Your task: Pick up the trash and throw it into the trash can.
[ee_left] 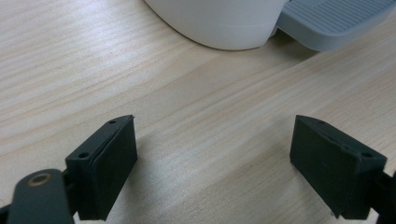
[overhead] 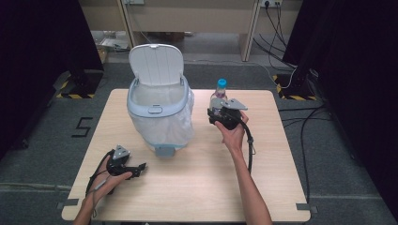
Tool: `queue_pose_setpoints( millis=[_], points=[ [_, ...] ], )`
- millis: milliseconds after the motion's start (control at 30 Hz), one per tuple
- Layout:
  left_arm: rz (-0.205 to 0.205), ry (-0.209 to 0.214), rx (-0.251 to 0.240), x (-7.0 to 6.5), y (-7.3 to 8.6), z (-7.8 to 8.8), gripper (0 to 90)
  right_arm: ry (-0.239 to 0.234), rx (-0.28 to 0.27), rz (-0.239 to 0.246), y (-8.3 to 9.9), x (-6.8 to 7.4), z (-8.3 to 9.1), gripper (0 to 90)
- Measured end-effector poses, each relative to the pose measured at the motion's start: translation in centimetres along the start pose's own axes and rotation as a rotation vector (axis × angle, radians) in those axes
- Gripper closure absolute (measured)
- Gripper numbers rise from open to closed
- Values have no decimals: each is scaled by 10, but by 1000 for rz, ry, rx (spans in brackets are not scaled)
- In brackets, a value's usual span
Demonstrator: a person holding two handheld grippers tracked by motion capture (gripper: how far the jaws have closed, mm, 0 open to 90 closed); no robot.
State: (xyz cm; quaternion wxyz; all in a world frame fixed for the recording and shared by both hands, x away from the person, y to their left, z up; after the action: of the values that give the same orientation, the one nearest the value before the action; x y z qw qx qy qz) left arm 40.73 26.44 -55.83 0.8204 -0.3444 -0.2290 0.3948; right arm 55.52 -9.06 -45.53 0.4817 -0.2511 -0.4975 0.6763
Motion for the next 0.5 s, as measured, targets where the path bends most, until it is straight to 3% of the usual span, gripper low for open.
queue_pose_setpoints(
  millis=[233, 500],
  points=[
    [2, -1, 0, 0, 0, 0, 141, -37, -20, 26, -39, 18, 44, 280],
    [5, -8, 1, 0, 0, 0, 139, -62, -38, 39, -72, 34, 71, 280]
  ],
)
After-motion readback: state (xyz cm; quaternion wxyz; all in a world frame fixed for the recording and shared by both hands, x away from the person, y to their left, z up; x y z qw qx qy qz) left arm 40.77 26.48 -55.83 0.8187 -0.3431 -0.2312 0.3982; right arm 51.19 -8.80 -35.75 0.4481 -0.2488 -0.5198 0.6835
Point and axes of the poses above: each handheld gripper's, and its own axes: z roughly backward along the jaws, y roughly out of its underside, x roughly to its left, the point moved 5 cm from there along -z, roughly forward along the jaws, and after that the axes turned 10 degrees about -z, right-handed, at the moved point
